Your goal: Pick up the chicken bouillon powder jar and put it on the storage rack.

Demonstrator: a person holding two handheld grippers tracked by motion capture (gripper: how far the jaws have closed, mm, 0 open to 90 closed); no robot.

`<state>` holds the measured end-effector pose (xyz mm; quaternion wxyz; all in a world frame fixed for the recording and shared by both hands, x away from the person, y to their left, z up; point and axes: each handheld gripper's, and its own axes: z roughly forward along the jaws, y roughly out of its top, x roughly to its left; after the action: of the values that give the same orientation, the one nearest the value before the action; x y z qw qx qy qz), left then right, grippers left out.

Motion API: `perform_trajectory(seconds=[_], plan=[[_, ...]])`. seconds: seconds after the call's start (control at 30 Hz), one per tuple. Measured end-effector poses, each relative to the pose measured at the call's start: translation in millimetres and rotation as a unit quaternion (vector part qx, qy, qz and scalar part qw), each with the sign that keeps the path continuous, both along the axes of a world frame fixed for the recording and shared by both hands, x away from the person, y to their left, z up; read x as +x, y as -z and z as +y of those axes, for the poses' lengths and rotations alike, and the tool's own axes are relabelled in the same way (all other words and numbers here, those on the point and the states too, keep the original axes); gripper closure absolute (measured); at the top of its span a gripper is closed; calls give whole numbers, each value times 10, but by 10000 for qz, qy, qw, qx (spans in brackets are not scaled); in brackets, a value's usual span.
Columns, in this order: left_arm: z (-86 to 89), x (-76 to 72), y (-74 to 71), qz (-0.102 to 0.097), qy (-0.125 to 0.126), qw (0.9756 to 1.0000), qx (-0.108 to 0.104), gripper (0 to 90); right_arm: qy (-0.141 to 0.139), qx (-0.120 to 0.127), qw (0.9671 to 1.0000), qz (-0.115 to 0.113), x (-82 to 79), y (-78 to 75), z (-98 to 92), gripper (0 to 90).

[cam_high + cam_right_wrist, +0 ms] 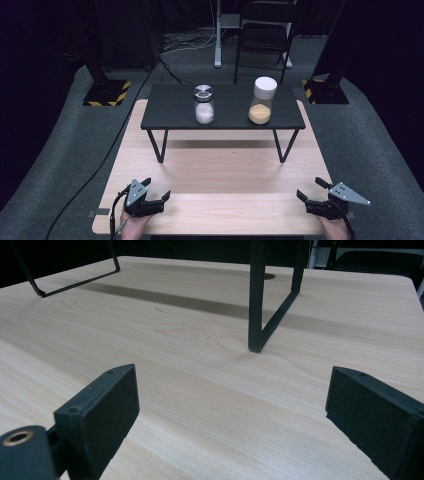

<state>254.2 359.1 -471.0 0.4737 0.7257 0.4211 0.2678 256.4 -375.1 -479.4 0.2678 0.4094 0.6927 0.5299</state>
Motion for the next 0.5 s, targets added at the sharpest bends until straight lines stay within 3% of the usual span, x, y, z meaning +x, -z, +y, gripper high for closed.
perform_trajectory(seconds=[0.13,0.5], plan=[[1,2,-1,5,3,10000,0,104,-26,169,9998,61,11,12,-20,64],[1,1,-1,1,5,10000,1,104,37,163,9997,179,31,5,-27,74]])
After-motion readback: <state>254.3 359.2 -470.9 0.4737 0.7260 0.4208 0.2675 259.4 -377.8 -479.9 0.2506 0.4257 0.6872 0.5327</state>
